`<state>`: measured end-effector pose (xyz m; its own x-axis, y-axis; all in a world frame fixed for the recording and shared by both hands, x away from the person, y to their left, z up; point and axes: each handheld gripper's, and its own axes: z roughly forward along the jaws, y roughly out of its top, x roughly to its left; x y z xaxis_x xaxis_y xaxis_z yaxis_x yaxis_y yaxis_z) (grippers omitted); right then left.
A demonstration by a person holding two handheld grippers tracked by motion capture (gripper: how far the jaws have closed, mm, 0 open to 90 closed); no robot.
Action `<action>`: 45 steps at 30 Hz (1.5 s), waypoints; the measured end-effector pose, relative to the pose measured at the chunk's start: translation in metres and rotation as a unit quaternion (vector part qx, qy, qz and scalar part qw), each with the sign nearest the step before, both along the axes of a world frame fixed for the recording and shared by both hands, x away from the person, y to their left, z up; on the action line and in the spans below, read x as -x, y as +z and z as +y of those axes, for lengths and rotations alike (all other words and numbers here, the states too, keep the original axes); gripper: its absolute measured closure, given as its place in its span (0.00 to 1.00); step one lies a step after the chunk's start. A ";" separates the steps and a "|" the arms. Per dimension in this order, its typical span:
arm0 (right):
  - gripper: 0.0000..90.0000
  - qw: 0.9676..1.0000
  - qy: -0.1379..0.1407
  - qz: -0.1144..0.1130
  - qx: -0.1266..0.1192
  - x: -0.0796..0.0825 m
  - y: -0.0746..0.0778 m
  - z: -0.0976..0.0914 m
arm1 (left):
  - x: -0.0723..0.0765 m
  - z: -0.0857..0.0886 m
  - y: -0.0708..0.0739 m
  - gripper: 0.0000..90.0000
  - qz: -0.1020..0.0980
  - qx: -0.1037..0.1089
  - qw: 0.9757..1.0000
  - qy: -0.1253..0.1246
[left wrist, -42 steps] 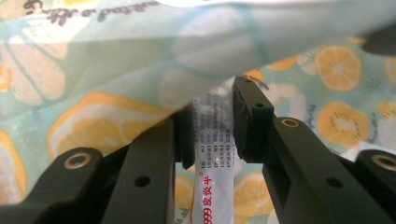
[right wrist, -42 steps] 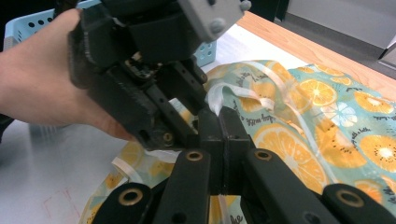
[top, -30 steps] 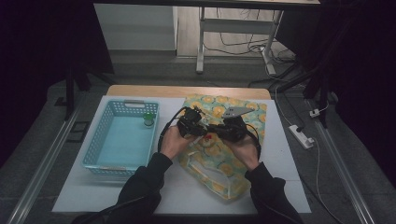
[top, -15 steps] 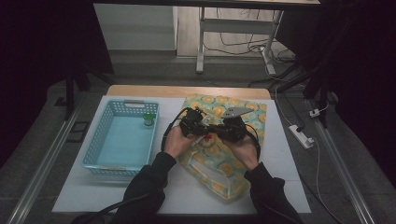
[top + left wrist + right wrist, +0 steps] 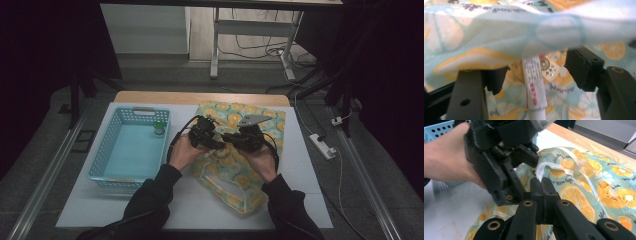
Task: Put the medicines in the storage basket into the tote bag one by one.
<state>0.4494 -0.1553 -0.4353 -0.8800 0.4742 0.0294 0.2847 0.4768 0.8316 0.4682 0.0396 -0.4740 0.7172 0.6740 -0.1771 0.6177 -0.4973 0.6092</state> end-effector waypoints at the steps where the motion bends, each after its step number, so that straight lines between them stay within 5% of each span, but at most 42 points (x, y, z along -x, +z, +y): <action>1: 1.00 1.000 0.001 -0.001 0.000 0.000 0.000 0.000 | 0.002 0.002 0.001 0.33 0.000 0.003 1.000 -0.001; 14: 1.00 1.000 0.008 -0.001 -0.001 0.003 0.002 0.003 | 0.019 0.020 0.009 0.19 0.020 0.026 0.999 -0.005; 33: 1.00 1.000 0.006 -0.001 -0.002 0.003 0.002 0.002 | 0.050 0.052 0.016 0.00 -0.005 0.030 0.999 -0.021; 45: 1.00 1.000 0.005 -0.001 -0.002 0.003 0.002 0.002 | 0.061 0.091 0.023 0.00 -0.023 0.033 0.999 0.006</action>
<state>0.4465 -0.1537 -0.4330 -0.8849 0.4648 0.0293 0.2780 0.4766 0.8340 0.4074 0.1309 -0.4506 0.7170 0.6710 -0.1890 0.5945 -0.4470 0.6684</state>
